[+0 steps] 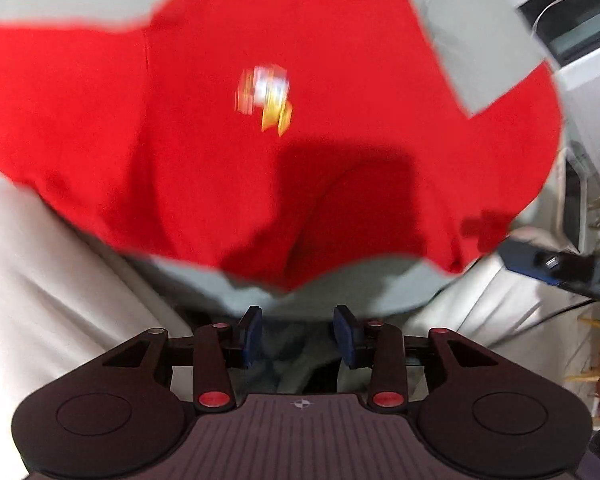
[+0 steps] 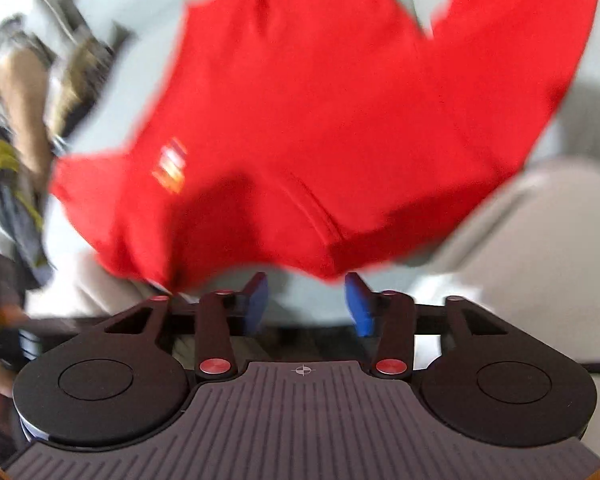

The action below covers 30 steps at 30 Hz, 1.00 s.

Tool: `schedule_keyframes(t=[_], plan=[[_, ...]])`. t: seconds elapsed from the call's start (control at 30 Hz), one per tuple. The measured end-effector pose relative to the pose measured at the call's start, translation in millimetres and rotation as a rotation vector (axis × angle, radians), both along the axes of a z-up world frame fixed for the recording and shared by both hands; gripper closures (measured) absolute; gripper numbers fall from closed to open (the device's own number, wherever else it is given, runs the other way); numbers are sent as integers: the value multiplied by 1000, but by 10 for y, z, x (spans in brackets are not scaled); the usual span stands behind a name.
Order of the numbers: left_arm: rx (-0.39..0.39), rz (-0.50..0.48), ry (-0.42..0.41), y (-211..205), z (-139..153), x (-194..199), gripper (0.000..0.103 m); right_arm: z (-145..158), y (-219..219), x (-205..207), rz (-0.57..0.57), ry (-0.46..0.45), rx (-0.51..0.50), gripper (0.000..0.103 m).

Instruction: Fold clothes

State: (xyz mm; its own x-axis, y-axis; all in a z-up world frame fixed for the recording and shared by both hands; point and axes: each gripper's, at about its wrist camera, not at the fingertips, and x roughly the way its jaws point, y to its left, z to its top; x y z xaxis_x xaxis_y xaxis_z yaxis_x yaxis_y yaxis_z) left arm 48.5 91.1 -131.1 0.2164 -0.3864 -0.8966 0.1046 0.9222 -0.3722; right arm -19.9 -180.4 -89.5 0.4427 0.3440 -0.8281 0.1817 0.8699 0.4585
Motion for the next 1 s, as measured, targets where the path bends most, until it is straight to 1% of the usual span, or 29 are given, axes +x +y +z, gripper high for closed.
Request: schedule_keyframes(t=[0.07,0.13,0.17,0.23,0.27,0.3,0.33,0.37,0.47,0.53,0.6,0.67,0.73,0.8,0.87,0.93,1.0], plan=[[-30,22,-59,91,240,52,64,275,-70,9,-21,-77,10,36],[-71,53,-127,199,521,163,63,551,-145,44,-41,-154,11,31],[-81,66,-163,237,651,241,62,713,-187,65,-47,-200,1,30],[-102,90,-231,302,898,413,60,1004,-258,145,-50,-264,-20,29],[-112,95,-247,314,979,524,59,1119,-310,204,-50,-289,-29,28],[-122,101,-264,326,1060,634,58,1222,-369,273,-49,-303,-39,26],[-131,107,-279,339,1136,747,58,1324,-429,344,-48,-313,-51,21],[-135,115,-282,361,1155,888,58,1391,-463,456,-49,-313,-72,20],[-112,158,-274,444,1059,1414,58,1434,-609,858,-61,-270,-132,20],[-48,190,-278,483,897,1816,58,1364,-732,1169,-70,-225,-163,20],[1,214,-280,496,655,2210,58,1144,-872,1577,-89,-160,-177,20],[3,233,-280,557,426,2548,57,846,-1038,1972,-113,-97,-172,20],[0,238,-282,610,215,2878,52,480,-1176,2369,-147,-49,-148,23],[27,202,-282,575,44,3167,47,159,-1255,2718,-169,-14,-160,26],[68,166,-286,525,-114,3450,46,-160,-1337,3071,-190,20,-176,30],[94,159,-300,504,-230,3722,46,-319,-1408,3370,-201,3,-167,33],[79,164,-313,518,-301,3960,46,-458,-1478,3663,-211,-21,-154,34]])
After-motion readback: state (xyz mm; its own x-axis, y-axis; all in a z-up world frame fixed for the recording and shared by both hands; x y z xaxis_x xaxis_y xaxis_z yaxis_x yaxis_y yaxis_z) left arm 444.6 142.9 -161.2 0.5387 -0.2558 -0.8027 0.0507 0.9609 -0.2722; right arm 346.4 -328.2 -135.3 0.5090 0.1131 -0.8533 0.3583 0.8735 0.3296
